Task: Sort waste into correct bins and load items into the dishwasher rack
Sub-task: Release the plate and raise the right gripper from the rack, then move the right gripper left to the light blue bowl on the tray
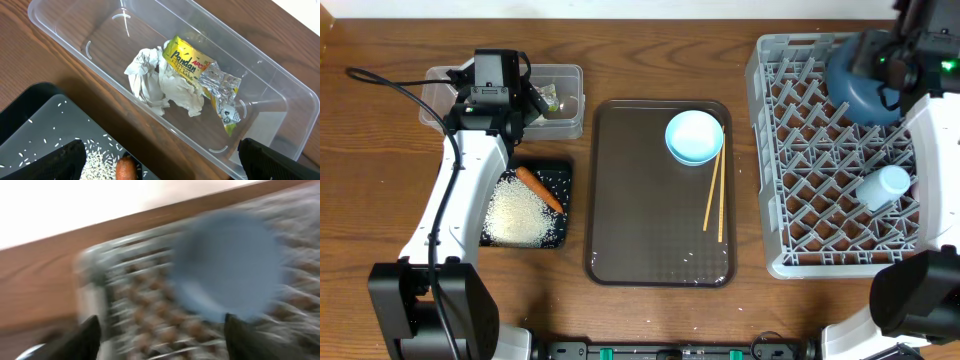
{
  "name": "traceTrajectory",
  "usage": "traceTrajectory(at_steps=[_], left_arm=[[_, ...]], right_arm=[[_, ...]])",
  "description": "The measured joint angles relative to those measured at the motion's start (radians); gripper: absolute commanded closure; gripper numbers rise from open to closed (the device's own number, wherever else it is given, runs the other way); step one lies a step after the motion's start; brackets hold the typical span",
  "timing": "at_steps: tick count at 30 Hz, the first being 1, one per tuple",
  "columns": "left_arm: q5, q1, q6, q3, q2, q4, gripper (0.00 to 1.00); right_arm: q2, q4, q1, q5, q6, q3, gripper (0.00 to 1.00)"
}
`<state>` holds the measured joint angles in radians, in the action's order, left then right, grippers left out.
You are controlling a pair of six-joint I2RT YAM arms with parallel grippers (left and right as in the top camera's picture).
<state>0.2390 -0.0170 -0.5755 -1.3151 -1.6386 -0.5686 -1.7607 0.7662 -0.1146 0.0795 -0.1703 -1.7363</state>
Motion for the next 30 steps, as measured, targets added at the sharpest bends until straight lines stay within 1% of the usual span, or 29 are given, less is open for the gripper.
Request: traceTrajectory(at_steps=[2,4,7,10,12,14,17,21,23,24,30], left_arm=[[0.000,0.000,0.000,0.000,0.000,0.000,0.01],[0.000,0.000,0.000,0.000,0.000,0.000,0.01],[0.000,0.000,0.000,0.000,0.000,0.000,0.00],[0.000,0.000,0.000,0.000,0.000,0.000,0.01],[0.000,0.000,0.000,0.000,0.000,0.000,0.01],[0.000,0.000,0.000,0.000,0.000,0.000,0.01],[0.000,0.000,0.000,0.000,0.000,0.000,0.01],[0.000,0.000,0.000,0.000,0.000,0.000,0.01],[0.000,0.000,0.000,0.000,0.000,0.000,0.01],[0.000,0.000,0.000,0.000,0.000,0.000,0.01],[0.000,0.000,0.000,0.000,0.000,0.000,0.01]], right_arm=[[0.000,0.004,0.046,0.139,-0.001,0.000,0.14],[0.000,0.024,0.107,0.216,-0.001,-0.001,0.11],[0.000,0.070,0.241,0.249,0.024,-0.001,0.11],[0.000,0.113,0.373,0.192,0.041,-0.002,0.11],[0.000,0.131,0.475,0.107,0.045,-0.002,0.12],[0.000,0.122,0.563,0.014,0.040,0.008,0.17],[0.000,0.080,0.651,-0.095,0.016,0.050,0.23],[0.000,0.003,0.711,-0.193,-0.029,0.141,0.30],[0.000,-0.050,0.720,-0.218,-0.052,0.190,0.31],[0.000,-0.079,0.720,-0.227,-0.061,0.217,0.31],[0.000,-0.232,0.719,-0.224,-0.086,0.352,0.40]])
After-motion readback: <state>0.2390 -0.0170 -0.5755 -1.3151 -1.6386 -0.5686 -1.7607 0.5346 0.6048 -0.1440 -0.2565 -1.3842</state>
